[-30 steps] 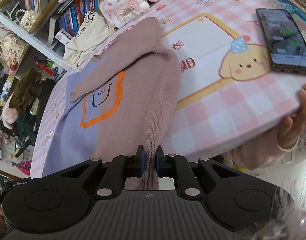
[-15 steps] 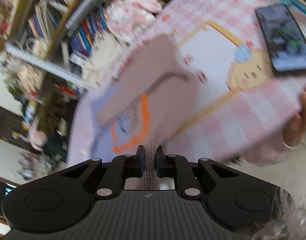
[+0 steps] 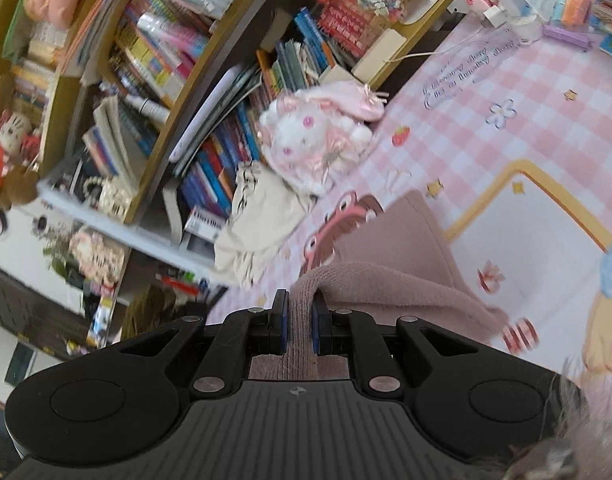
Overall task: Fold clothes
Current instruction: 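Lift the held hem with both tools toward the collar, then lay the hem down over the collar with both tools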
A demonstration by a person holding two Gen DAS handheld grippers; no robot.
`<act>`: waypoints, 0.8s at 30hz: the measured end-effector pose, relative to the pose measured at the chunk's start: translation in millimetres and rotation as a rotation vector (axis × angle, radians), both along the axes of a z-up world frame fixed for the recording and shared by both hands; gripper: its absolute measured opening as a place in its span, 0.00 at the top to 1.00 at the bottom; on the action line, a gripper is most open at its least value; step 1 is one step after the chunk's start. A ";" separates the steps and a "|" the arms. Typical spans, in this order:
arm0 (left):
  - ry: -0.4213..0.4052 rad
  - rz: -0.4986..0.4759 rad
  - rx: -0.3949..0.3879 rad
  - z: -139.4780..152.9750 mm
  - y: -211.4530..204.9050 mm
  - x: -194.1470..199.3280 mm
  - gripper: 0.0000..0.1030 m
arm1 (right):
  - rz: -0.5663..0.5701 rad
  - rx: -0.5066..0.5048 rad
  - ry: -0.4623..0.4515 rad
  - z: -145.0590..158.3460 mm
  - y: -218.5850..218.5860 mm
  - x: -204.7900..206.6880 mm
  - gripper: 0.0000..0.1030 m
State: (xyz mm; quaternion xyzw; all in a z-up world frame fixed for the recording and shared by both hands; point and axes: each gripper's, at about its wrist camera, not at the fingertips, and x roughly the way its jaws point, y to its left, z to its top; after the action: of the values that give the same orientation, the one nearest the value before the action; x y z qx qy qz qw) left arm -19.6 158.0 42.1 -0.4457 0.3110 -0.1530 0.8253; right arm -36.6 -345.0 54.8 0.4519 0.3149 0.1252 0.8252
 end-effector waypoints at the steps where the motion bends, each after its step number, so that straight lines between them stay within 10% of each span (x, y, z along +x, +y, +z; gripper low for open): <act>1: 0.000 -0.004 -0.001 -0.6 0.4 8.6 0.95 | -0.008 -0.002 0.004 -0.2 1.0 8.8 0.89; 14: 0.166 -0.029 0.099 -42.7 -0.4 85.0 0.90 | -0.064 -0.050 0.129 -36.0 8.0 83.2 0.84; 16: 0.230 -0.030 0.148 -49.6 -1.5 94.7 0.77 | -0.094 -0.090 0.141 -40.0 8.7 88.1 0.60; 18: 0.309 -0.030 0.202 -54.4 -0.1 101.7 0.36 | -0.142 -0.158 0.143 -39.0 7.9 89.6 0.41; 24: 0.192 -0.065 0.416 -44.1 0.1 91.5 0.34 | -0.018 -0.516 0.072 -27.6 29.7 94.0 0.42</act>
State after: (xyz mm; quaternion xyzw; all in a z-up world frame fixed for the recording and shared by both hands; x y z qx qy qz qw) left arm 71.8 158.1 -1.9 -0.2683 0.4273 -0.0689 0.8606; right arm 57.4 -315.3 27.2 0.2332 0.3616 0.0170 0.9025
